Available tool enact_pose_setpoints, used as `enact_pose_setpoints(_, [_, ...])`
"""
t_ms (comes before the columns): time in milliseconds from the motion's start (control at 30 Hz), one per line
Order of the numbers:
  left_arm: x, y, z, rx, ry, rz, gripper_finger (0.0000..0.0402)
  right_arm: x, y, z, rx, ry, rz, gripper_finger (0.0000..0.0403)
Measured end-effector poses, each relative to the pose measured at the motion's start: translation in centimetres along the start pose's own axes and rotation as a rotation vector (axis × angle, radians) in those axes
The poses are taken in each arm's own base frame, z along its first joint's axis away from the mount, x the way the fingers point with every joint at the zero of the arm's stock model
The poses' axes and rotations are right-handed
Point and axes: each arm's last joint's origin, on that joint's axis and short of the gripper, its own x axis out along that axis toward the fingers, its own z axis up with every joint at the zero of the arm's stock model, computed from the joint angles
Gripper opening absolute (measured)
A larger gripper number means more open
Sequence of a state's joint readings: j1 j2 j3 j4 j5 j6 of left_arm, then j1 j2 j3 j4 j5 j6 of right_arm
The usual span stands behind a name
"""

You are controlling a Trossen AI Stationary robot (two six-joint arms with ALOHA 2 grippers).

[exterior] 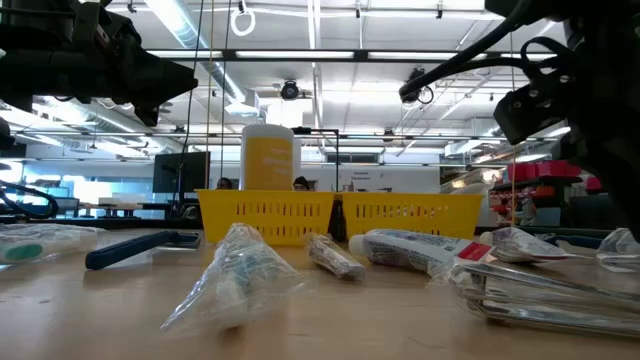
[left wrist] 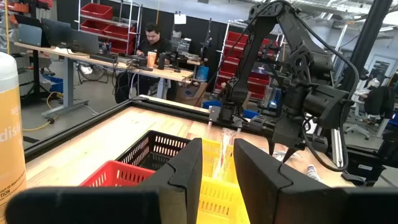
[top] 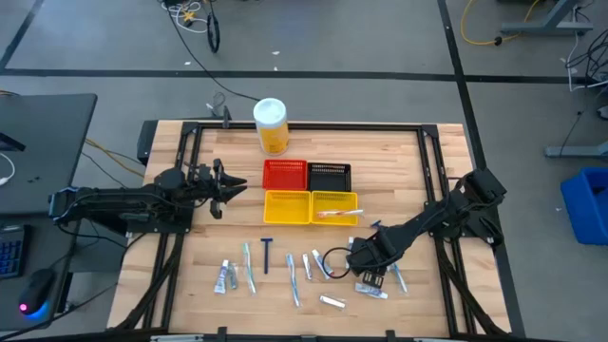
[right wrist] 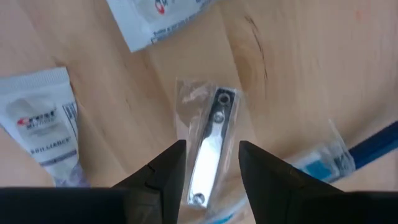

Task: Pick & Place Travel size toiletries
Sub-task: Put the silver nail cutter into the left yellow bin

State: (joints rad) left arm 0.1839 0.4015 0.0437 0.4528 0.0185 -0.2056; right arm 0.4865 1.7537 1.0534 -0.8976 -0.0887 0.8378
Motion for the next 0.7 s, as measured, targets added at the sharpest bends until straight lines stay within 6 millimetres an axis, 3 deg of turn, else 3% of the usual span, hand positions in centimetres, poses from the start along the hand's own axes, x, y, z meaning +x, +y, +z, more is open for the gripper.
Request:
enact_pose_setpoints(233, [0.0, 0.0, 0.0, -0.001, 0.0, 0.0, 0.01, 0.6, 0.0, 0.2, -0.011, 0.006, 0.011, 0.0146])
enact_pose_setpoints(500, [0.0, 0.0, 0.0, -0.001, 0.001, 0.0, 0.01, 2.7, -1.0, -0.6, 0.041, 0.01, 0.062, 0.0145])
enact_pose_setpoints(700, [0.0, 0.0, 0.0, -0.001, 0.0, 0.0, 0.01, 2.7, -1.1, -0.6, 0.014, 0.005, 0.043, 0.0106])
